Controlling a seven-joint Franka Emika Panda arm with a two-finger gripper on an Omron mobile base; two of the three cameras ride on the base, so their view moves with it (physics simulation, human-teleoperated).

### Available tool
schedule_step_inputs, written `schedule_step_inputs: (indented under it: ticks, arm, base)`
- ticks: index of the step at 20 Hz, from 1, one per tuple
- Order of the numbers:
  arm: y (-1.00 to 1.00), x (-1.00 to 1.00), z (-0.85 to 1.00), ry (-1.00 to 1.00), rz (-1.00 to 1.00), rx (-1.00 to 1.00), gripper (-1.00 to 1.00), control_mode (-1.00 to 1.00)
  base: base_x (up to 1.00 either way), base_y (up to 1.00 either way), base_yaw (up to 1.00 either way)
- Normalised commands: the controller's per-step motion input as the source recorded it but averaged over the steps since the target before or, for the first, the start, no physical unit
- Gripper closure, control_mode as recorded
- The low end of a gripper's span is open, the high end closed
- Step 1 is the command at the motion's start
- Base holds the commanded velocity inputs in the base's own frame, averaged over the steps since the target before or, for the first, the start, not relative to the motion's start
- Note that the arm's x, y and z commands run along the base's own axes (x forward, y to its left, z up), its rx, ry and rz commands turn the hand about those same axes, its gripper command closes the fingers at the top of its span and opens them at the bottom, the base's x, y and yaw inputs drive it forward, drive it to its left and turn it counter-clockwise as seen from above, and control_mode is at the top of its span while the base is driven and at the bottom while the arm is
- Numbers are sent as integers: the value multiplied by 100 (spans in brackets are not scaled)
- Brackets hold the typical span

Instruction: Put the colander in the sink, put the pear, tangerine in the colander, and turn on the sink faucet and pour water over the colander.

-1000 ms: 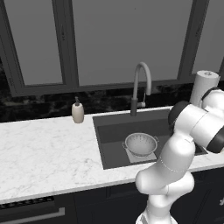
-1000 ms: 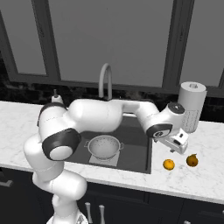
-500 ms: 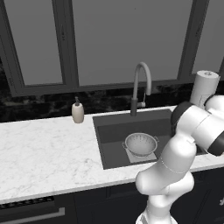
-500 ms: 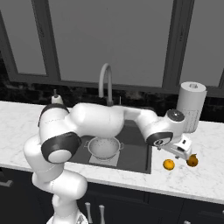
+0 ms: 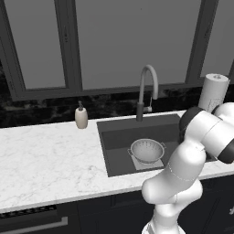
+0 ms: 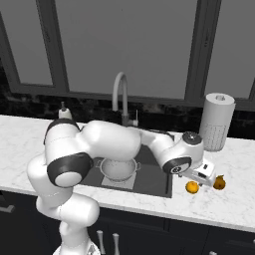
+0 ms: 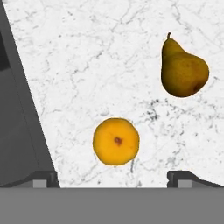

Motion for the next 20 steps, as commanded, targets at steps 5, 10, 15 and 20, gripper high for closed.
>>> schedule_step_inputs:
  ticks: [5, 10, 15, 20]
  arm:
    - [0, -2, -18, 5, 0, 0, -100, -100]
    - [-1, 0, -18, 4, 0, 0, -100, -100]
    - [-12, 6, -21, 4, 1, 0, -100, -100]
    - [-23, 11, -18, 2, 2, 0, -100, -100]
  base:
    - [0, 0, 0]
    - [0, 0, 0]
    - [0, 0, 0]
    - [0, 0, 0]
